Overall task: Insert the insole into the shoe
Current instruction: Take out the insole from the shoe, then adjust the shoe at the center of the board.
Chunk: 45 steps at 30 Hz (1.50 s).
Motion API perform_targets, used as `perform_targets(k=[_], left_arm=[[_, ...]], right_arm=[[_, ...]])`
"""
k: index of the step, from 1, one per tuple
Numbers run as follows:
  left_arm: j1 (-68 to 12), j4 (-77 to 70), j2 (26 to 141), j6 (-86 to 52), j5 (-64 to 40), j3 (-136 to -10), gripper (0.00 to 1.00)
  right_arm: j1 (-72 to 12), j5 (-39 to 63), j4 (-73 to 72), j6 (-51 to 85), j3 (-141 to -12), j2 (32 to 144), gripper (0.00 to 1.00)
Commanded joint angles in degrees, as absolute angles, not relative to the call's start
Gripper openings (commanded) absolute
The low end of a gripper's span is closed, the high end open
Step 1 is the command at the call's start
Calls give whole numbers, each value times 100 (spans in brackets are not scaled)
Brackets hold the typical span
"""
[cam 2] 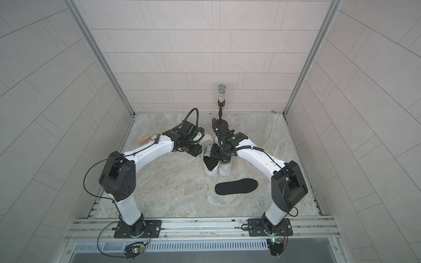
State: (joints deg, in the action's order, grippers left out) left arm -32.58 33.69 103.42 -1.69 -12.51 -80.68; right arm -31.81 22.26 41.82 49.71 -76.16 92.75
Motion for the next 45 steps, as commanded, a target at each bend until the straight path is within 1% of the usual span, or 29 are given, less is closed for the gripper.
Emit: perform_targets(k=[1,5,9,13,17,19,23,28,33,35,38,45], left_arm=[[-3273,3527,10062,-829,-1143,-8334,49],[-3287,3275,9785,-1321,-1120,-8097,50],[-3355,3236,9953,-1474,-1137,-8183,52],[-3475,3346,10046,-1547,-935,-8323,52],[-3716,3194,9840,-1089,-870,-8232,38],[-3862,3130,9732,-694,-869,-8183,36],[-4116,3098,9667,-29,-896,-8197,35],[-4361,3581,10170,254,-667,-8622,41],[-4680,3932,10415,650,174,-8702,50],[-4770,3928,10439,837,540,-8610,51],[-4775,3997,10514,996,816,-8578,51],[-4814,3767,10820,1221,1095,-8527,52]], right_arm=[[-3156,2335,4401,4818,-7866,8894,0],[-3155,2475,4579,4710,-8004,8742,0],[-3118,2590,4628,4748,-7932,8615,0],[-2953,2523,5019,4645,-8048,8327,0],[-2461,2409,5465,4475,-7937,7925,0],[-2187,2373,5540,4444,-7796,7697,0],[-1829,2429,5687,4273,-7699,7456,0],[-1658,2228,5761,4176,-7594,7342,0],[-1490,2198,5749,4158,-7485,7267,0],[-1468,2206,5737,4156,-7454,7245,0],[-1441,2228,5705,4167,-7427,7250,0],[-1433,2259,5626,4199,-7374,7318,0]])
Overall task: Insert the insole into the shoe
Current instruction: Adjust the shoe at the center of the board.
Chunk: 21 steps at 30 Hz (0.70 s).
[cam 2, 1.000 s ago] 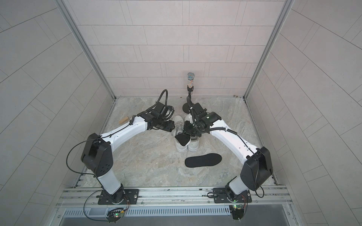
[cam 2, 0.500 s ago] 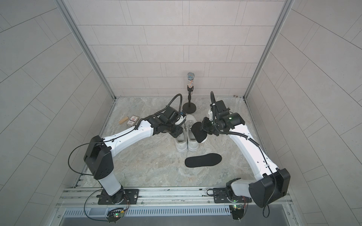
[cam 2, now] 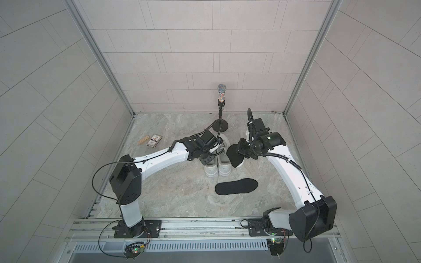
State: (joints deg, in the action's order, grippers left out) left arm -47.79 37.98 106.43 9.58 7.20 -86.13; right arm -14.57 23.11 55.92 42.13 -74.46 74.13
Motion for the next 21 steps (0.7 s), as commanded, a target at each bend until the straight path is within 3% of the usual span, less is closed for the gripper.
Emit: perform_targets(k=[1,6,9,13,16,21], left_arm=[[-4833,3679,10891,1254,1291,-8517,52],[-4845,3483,11215,1400,1707,-8678,49],[-4840,3512,11362,1465,1885,-8771,42],[-4843,3498,11333,1528,2115,-8745,14],[-4813,3636,11151,1279,2219,-8828,0],[-4529,4349,10874,565,1722,-9290,0]], right_arm=[[-1433,2262,5619,4204,-7374,7317,0],[-1433,2296,5601,4202,-7348,7315,0],[-1433,2303,5605,4204,-7297,7296,0],[-1433,2349,5575,4193,-7243,7274,0],[-1511,2478,5560,4046,-7250,7325,0],[-1902,2655,5336,3830,-7313,7373,0]])
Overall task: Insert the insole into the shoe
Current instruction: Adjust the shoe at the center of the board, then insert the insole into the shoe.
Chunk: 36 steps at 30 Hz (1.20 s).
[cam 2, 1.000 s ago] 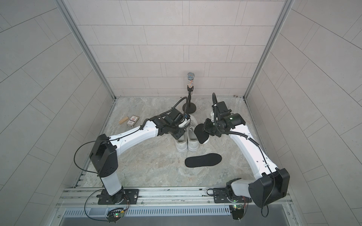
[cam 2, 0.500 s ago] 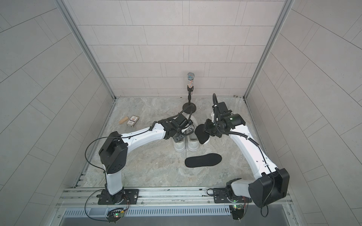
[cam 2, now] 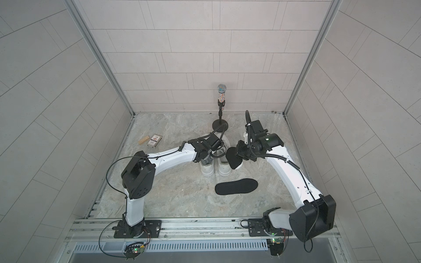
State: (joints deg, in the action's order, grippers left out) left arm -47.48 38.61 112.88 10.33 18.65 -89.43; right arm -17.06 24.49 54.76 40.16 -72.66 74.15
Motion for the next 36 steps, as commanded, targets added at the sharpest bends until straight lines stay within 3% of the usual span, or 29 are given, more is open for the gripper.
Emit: perform_targets(k=[1,14,24,32,36], left_arm=[[-4450,4444,10822,411,1502,-9345,0],[-3385,5458,10670,-855,-1225,-9935,0],[-3268,5919,10634,-1221,-1444,-9989,0],[-3182,5934,10503,-1382,-1678,-9806,0],[-3186,5734,10418,-1510,-1887,-9645,0]], right_arm=[[-1991,2699,5232,3832,-7313,7382,0],[-3168,2800,4008,3991,-7499,7830,0],[-3551,2717,4100,3969,-7462,8137,0],[-3543,2202,5693,2871,-8256,8874,0],[-3561,2311,5809,2833,-8462,9142,0]])
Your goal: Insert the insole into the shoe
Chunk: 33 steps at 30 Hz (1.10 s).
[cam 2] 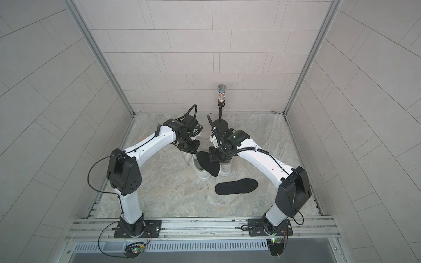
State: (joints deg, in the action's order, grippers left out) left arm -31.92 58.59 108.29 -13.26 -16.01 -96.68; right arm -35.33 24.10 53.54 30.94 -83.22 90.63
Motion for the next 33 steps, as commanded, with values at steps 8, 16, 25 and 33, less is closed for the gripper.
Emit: perform_targets(k=[8,16,25,33], left_arm=[[-3190,5607,10370,-1601,-1807,-9474,0],[-3190,5277,10175,-1731,-1904,-9138,0],[-3190,4930,10103,-1969,-1890,-8904,0],[-3190,4790,10020,-2004,-1890,-8860,0]], right_arm=[[-3612,2383,6067,2745,-8780,9358,0],[-3613,2184,5417,2873,-8292,9549,5],[-3613,2466,4359,3511,-7756,9546,18],[-3615,2212,4190,3731,-7553,9654,36]])
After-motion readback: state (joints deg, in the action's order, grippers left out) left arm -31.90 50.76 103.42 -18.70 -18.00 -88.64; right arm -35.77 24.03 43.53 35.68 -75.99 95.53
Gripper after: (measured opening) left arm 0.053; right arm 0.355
